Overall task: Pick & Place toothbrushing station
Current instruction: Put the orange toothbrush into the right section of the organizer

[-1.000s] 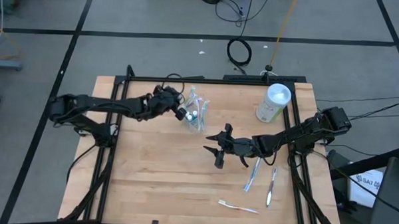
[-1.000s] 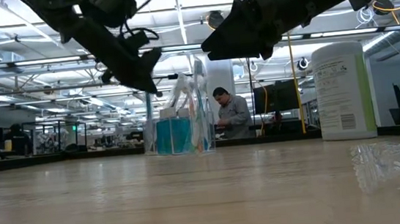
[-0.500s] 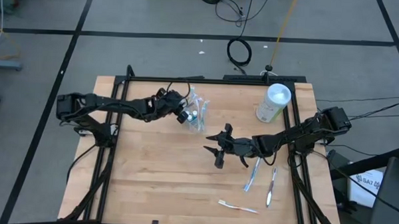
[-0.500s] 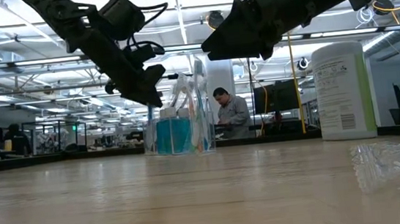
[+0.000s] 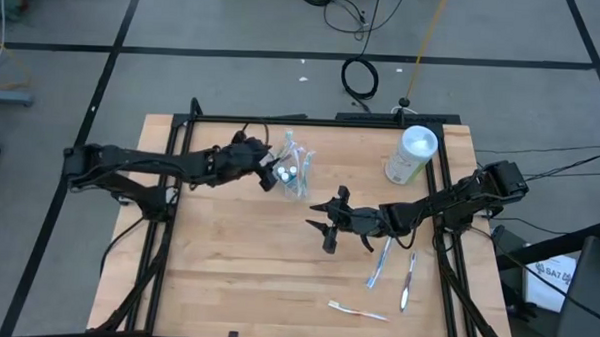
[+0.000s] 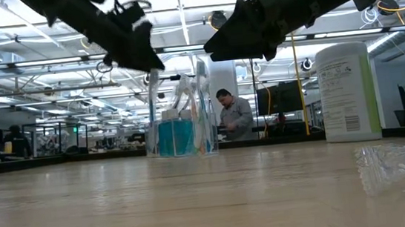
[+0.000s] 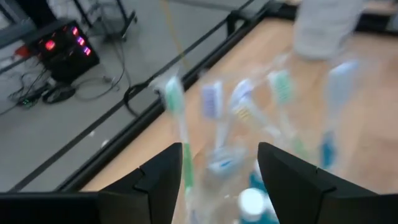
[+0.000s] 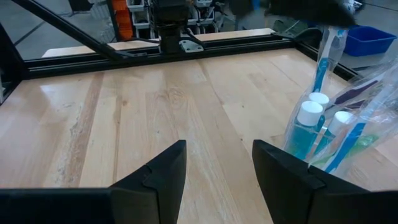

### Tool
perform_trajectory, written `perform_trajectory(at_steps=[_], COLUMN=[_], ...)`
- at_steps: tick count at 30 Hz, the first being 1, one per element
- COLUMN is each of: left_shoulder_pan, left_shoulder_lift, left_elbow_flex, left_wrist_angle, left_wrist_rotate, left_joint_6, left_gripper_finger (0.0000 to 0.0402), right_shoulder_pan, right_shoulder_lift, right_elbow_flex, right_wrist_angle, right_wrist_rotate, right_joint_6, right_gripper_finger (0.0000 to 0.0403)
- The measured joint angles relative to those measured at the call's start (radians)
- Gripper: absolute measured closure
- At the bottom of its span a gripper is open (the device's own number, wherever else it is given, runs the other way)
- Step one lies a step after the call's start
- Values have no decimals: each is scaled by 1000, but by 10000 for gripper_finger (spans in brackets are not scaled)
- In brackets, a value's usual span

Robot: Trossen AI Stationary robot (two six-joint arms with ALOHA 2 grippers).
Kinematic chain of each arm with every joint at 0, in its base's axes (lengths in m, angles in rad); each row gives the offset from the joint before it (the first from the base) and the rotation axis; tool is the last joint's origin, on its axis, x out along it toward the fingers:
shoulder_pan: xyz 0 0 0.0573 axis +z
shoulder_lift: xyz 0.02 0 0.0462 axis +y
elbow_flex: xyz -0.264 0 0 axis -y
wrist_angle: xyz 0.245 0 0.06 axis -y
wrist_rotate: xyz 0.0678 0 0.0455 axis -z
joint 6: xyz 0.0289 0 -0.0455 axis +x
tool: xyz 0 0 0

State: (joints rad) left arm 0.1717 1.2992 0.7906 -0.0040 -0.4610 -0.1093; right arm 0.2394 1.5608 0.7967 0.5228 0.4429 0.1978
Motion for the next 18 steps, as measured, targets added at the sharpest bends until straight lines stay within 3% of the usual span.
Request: perform_trajectory(at_steps=[7,13,18], left_shoulder_pan=[-115,-234,-325], left_shoulder_lift=[-120,-145,-135], left_elbow_flex=[0,0,0], left_wrist_angle=[-1,-6,-57], left_wrist_rotate=[80,157,231], left_joint_6=[-3,-8,-58], left_gripper_finger=[183,183,183], right_shoulder_pan=[0,0,-1], right_shoulder_lift=[0,0,0], right_elbow_flex=[0,0,0], right_wrist_angle=[0,0,-1], right_wrist_rotate=[-2,-4,-112], right_joint_6=[0,0,8], right_gripper_finger=[226,228,229])
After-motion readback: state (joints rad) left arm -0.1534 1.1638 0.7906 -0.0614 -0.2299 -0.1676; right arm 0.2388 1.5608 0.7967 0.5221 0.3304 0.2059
